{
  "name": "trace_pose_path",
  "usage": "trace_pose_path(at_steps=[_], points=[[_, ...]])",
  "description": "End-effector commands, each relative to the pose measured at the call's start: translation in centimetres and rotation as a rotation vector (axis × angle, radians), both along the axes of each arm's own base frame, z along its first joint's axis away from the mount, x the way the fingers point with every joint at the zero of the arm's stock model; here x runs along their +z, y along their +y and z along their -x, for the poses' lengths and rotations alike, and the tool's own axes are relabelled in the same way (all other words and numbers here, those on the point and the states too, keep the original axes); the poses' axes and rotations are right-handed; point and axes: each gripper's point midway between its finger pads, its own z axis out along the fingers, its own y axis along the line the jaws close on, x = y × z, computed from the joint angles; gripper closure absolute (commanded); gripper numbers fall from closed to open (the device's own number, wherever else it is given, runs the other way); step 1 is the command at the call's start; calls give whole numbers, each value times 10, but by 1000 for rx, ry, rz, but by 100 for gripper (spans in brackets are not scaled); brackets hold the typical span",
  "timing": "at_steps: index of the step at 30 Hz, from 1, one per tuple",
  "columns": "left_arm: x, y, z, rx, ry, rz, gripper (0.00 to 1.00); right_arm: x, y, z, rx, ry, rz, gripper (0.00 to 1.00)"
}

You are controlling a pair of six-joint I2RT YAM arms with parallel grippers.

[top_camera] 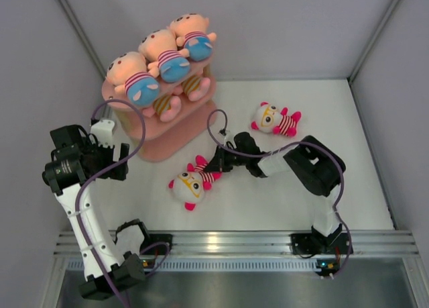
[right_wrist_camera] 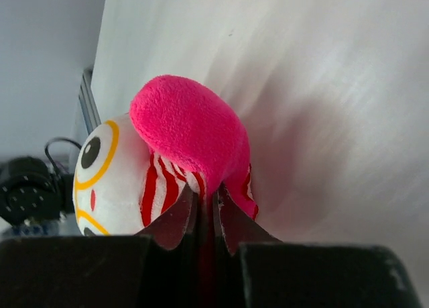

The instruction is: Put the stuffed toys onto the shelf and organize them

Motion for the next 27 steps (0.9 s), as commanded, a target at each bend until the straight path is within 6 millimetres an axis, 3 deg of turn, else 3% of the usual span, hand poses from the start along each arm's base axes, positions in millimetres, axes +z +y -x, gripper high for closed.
trace_pose_path(at_steps=[1, 2, 3, 5, 6, 9, 11, 13, 14, 15, 17, 19, 20, 22, 23, 25, 27], points=[[4, -8, 10, -21, 15, 17, 1, 66, -10, -35, -245, 43, -157, 100], [4, -9, 9, -27, 10, 22, 1, 68, -22, -43, -319, 64, -165, 100], [4, -10, 9, -31, 10, 26, 1, 90, -32, -61, -434, 29, -212, 100], [5, -11, 8, -37, 7, 30, 1, 103, -48, -77, -583, 85, -269, 100], [5, -11, 7, -40, 8, 31, 1, 120, -57, -92, -677, 56, -322, 100], [5, -10, 7, -40, 8, 28, 1, 139, -78, -124, -917, 63, -428, 100], [5, -11, 7, -43, 10, 30, 1, 129, -97, -144, -1149, 123, -444, 100], [6, -12, 6, -49, 1, 35, 1, 125, -95, -155, -1271, 189, -457, 100], [6, -12, 5, -52, 4, 39, 2, 112, -99, -166, -1351, 173, -428, 100], [9, -13, 4, -53, -3, 38, 1, 129, -91, -178, -1380, 191, -470, 100], [11, -12, 3, -53, -8, 36, 2, 92, -82, -182, -1427, 257, -347, 100], [13, -11, 2, -54, -12, 29, 1, 101, -72, -193, -1442, 288, -395, 100], [13, -10, 2, -54, -9, 29, 2, 86, -73, -193, -1477, 292, -356, 100], [12, -10, 0, -59, -7, 30, 2, 90, -65, -198, -1514, 318, -378, 100], [12, -11, 0, -60, -5, 36, 1, 67, -65, -192, -1546, 336, -300, 100], [10, -12, -1, -68, 0, 39, 1, 66, -58, -195, -1574, 376, -350, 100], [10, -12, -2, -70, 3, 44, 1, 52, -54, -196, -1589, 391, -343, 100]])
